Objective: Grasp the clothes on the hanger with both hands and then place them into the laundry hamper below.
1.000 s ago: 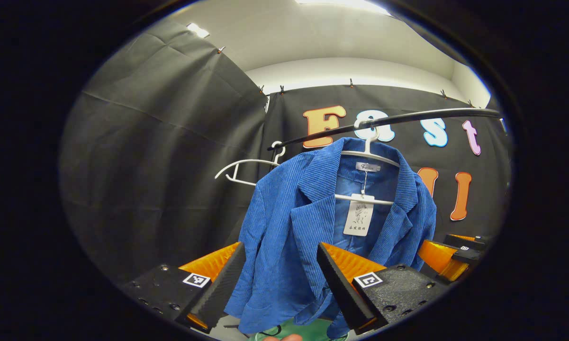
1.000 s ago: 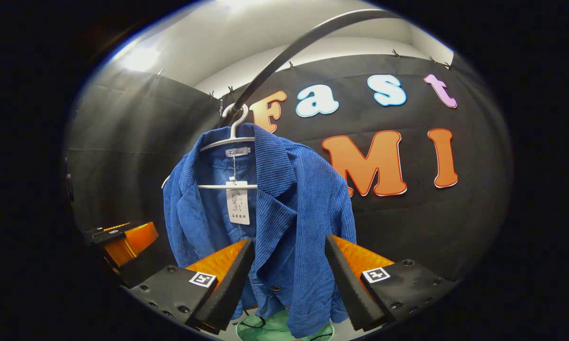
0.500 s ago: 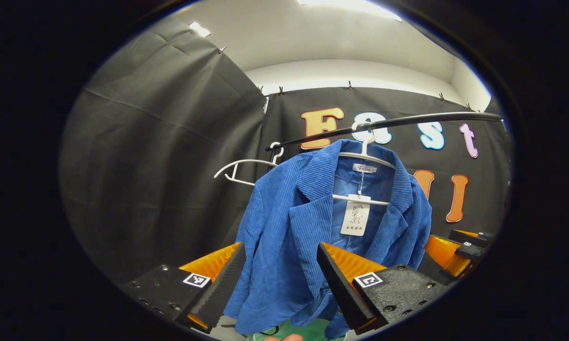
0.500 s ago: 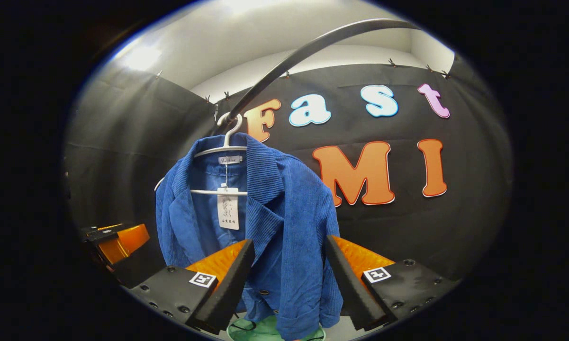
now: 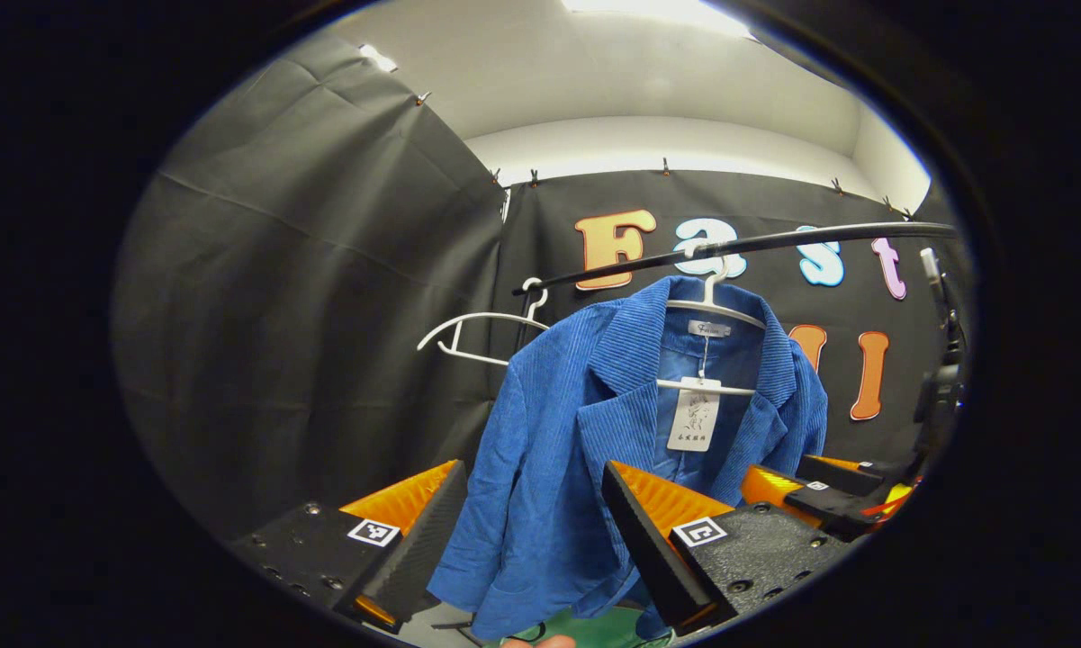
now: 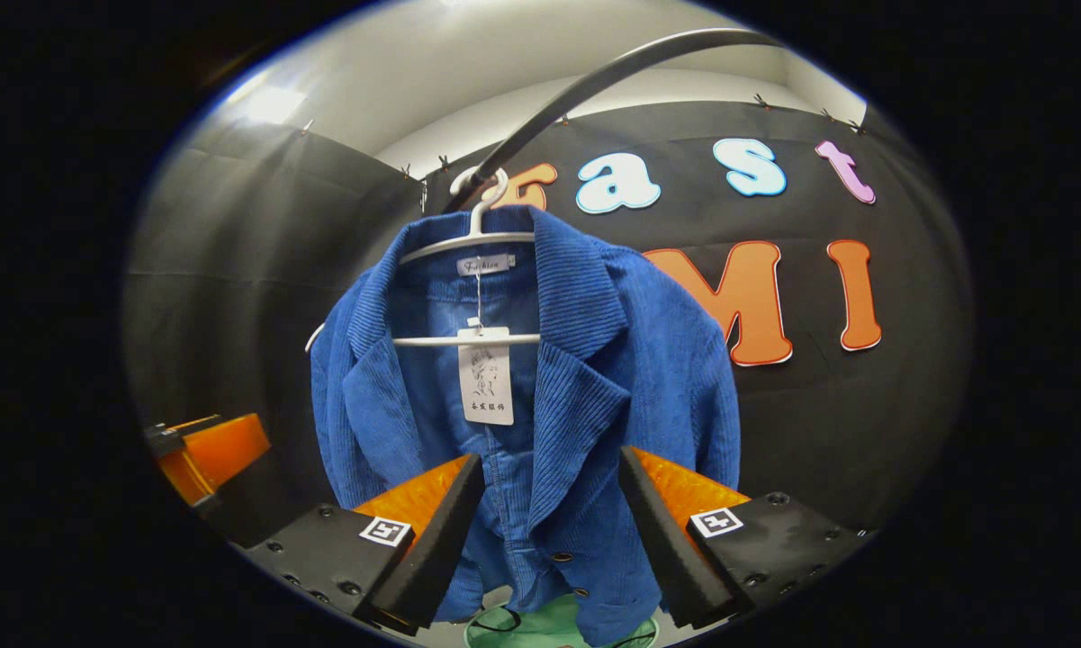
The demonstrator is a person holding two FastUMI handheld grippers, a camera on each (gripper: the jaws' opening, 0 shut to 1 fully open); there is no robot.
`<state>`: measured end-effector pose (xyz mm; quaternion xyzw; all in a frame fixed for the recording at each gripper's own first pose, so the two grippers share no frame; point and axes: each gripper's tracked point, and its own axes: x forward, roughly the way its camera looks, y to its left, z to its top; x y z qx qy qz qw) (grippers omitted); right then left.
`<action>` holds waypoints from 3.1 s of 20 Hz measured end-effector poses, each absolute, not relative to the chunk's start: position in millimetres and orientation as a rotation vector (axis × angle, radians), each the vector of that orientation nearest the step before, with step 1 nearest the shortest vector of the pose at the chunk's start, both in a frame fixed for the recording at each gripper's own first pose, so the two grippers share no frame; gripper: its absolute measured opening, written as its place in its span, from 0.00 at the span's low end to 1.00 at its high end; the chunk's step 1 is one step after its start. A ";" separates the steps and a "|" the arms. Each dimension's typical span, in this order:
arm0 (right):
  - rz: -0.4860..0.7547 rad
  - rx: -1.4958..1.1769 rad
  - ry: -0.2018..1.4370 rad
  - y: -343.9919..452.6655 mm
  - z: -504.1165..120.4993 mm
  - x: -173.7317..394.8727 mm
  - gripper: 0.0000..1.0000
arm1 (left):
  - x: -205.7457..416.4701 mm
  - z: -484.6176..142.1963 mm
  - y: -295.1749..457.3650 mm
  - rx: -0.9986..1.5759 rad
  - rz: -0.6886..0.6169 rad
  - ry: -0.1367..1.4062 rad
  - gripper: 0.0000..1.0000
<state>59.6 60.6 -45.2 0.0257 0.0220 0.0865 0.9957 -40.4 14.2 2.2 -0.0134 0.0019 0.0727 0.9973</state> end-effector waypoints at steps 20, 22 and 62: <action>-0.083 0.122 0.024 -33.3 -58.7 114.9 0.10 | -39.9 -9.4 -0.2 -0.080 0.057 0.038 0.95; -0.078 0.110 -0.042 -39.4 -32.5 97.3 0.03 | -35.7 -12.0 -7.7 -0.087 0.039 0.039 0.95; -0.340 -0.112 -0.311 -50.3 109.1 -13.5 0.09 | 93.3 45.8 67.3 -0.005 0.058 -0.104 0.06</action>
